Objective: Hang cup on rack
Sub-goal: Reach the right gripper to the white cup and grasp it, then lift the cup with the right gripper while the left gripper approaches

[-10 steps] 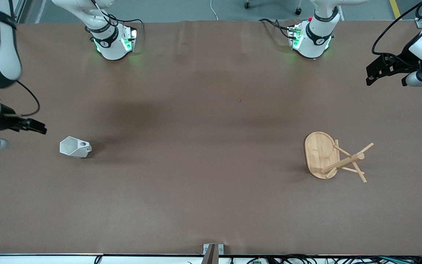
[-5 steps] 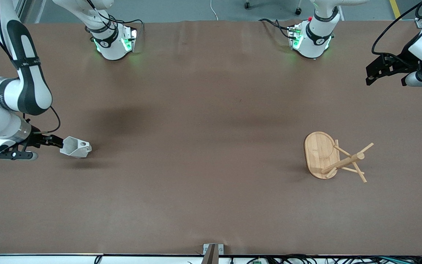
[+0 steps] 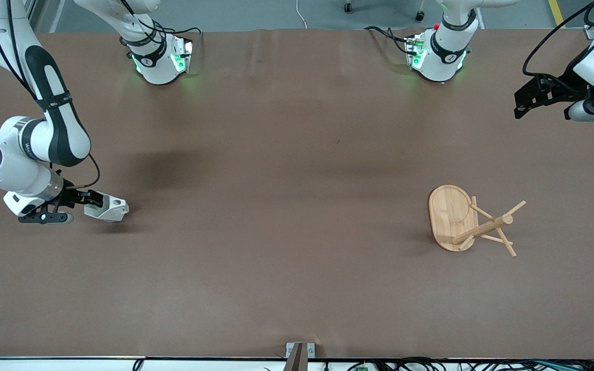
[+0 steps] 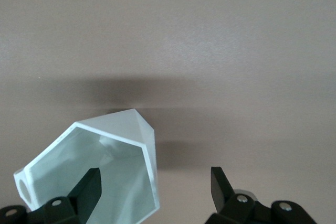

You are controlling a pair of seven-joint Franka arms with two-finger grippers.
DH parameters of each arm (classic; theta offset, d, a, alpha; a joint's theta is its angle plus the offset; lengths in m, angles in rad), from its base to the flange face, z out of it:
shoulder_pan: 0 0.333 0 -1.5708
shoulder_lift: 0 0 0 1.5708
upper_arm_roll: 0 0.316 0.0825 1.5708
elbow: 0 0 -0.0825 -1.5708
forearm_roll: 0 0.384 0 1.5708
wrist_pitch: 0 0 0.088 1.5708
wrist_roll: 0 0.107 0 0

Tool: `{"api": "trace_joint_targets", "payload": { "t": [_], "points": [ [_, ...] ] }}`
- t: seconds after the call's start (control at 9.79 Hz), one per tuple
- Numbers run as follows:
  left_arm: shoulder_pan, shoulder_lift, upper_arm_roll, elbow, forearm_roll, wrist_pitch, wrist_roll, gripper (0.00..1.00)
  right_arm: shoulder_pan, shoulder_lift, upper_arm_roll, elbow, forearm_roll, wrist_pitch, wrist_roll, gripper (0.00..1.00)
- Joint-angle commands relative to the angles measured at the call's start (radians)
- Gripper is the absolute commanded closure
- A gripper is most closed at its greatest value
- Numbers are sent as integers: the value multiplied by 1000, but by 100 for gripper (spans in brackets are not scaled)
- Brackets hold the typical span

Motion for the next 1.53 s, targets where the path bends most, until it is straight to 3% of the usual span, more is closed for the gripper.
{"api": "trace_joint_targets", "payload": {
  "t": [0.0, 0.1, 0.31, 0.61, 0.92, 1.12, 1.43],
  "points": [
    [-10, 18, -26, -2, 3, -58, 10, 0, -14, 18, 9, -6, 102, 16, -96, 40],
    [-9, 18, -35, -2, 0, -67, 10, 0, -14, 19, 7, -5, 109, 19, -100, 55],
    [-13, 21, -63, -4, 0, -89, 10, 0, -14, 19, 7, 0, 114, 21, -99, 99],
    [-16, 99, -187, -1, 1, -72, 6, 0, -1, 9, 6, 40, 114, -54, -97, 100],
    [-26, 162, -294, -11, 8, 98, 9, 0, 57, -86, 18, 188, 117, -354, -39, 100],
    [-55, 190, -322, -4, 9, 136, 10, 0, 60, -147, 104, 206, 220, -435, -38, 100],
    [-128, 231, -352, 39, -21, 204, 165, 0, 71, -185, 229, 196, 548, -501, -27, 100]
  ]
}}
